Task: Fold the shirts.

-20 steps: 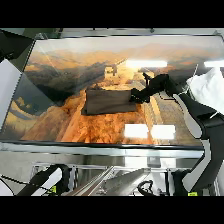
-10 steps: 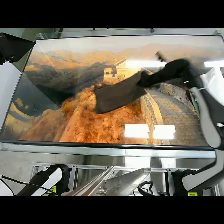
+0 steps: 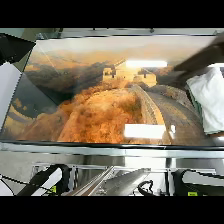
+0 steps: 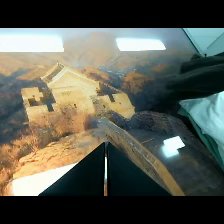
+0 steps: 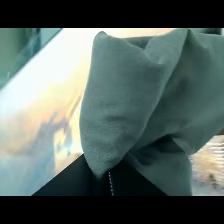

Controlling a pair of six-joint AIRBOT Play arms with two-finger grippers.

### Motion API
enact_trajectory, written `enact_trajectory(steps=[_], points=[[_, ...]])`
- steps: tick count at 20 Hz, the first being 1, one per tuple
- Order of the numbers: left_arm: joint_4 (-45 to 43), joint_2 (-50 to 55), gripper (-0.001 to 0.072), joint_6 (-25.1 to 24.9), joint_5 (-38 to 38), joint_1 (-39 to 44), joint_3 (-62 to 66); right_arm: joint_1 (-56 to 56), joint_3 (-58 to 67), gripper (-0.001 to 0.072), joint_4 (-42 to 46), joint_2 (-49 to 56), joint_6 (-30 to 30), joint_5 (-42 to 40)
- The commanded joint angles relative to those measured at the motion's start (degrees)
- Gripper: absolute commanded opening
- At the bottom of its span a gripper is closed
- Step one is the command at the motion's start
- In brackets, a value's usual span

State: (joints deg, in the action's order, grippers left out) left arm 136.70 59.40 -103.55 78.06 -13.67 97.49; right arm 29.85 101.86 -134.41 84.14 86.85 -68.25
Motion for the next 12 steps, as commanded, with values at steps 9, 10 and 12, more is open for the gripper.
enact_trajectory(steps=[9,10,12], points=[[0.0,0.0,0.0020,0.1,0.1,0.0,0.0,14.6,-6.7,0.0019,33.6,-10.8,-15.4,-20.9],[0.0,0.0,0.0020,0.1,0.1,0.0,0.0,14.6,-8.4,0.0019,34.4,-10.8,-15.6,-21.4],[0.0,0.0,0.0020,0.1,0.2,0.0,0.0,14.6,-12.8,0.0020,34.4,-10.8,-15.8,-21.5]])
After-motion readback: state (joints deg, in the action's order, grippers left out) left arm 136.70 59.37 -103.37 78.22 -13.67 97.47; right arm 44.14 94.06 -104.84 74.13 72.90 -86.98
